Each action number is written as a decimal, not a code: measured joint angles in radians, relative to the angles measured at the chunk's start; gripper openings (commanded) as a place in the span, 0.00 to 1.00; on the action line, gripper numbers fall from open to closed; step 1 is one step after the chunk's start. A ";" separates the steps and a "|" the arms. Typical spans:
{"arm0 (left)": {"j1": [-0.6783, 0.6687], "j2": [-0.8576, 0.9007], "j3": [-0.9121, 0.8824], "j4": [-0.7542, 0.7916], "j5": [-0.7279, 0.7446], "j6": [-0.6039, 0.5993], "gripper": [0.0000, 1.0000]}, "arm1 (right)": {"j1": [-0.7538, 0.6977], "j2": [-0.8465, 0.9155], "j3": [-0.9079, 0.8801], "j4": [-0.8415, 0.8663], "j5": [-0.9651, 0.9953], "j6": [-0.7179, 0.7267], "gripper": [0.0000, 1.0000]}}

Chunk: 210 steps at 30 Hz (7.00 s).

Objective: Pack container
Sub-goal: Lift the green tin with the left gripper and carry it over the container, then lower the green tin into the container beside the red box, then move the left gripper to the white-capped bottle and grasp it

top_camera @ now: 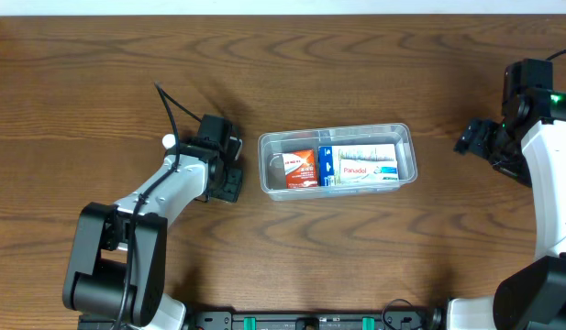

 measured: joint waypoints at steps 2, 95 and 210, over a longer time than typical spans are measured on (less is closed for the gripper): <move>0.000 0.002 0.003 -0.008 0.000 -0.014 0.59 | 0.000 0.000 0.000 0.000 0.000 0.000 0.99; -0.442 0.013 0.228 0.110 -0.015 -0.604 0.66 | 0.000 0.000 0.000 0.000 0.000 0.000 0.99; 0.169 -0.057 0.234 -0.118 -0.202 -0.344 0.12 | 0.000 0.000 0.000 0.000 0.000 0.000 0.99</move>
